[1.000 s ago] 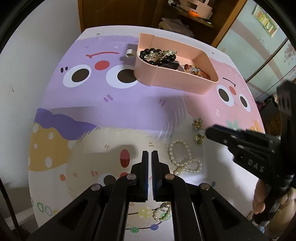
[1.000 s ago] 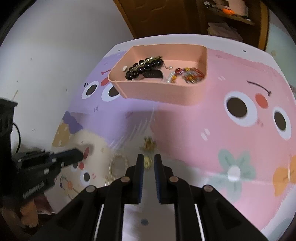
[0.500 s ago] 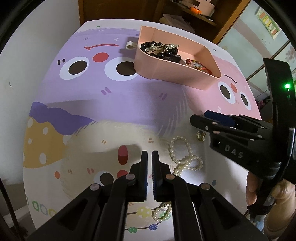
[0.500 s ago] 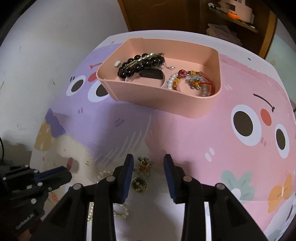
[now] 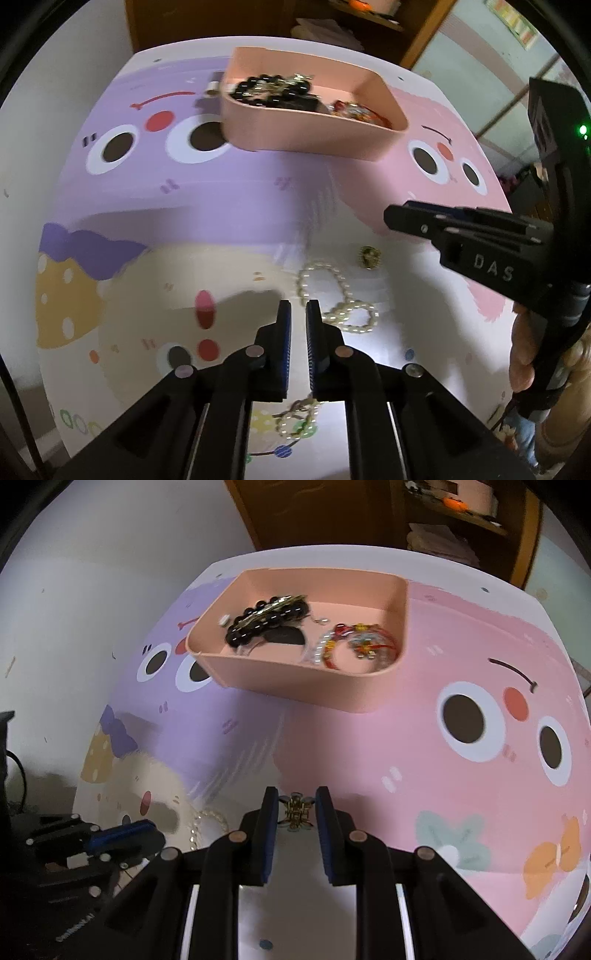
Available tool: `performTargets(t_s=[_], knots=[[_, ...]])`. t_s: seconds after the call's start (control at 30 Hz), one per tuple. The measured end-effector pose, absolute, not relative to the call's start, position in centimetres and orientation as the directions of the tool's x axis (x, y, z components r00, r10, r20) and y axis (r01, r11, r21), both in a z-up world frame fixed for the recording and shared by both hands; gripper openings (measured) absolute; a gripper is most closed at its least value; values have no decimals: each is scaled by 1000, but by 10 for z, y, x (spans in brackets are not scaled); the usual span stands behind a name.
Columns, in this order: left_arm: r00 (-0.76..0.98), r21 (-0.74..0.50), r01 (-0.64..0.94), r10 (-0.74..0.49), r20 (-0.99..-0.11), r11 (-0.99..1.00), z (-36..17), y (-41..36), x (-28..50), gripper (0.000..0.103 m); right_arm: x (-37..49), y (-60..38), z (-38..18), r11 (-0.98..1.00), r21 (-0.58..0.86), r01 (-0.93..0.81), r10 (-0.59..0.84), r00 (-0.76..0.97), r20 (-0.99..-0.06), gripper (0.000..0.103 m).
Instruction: Organize jewelry
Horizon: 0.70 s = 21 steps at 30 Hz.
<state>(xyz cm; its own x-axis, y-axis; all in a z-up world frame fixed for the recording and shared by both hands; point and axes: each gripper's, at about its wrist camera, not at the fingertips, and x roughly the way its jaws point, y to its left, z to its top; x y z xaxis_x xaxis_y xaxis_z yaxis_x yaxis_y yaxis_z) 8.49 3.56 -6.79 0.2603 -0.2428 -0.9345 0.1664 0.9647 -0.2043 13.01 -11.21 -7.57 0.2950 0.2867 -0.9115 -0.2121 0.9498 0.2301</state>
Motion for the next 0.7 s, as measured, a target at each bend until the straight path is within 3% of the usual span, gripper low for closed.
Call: performTargets(t_s=[0.17,0.7], knots=[[252,-202,211,-253,-934,956,-67,16,89,24,127,-128,-73,957,233,-171,276,304,-912,20],[206,-157,375,-247,-947,913,-77,-50,117,27,86,-167,-84,966,248,-77,259,301,-918,20]])
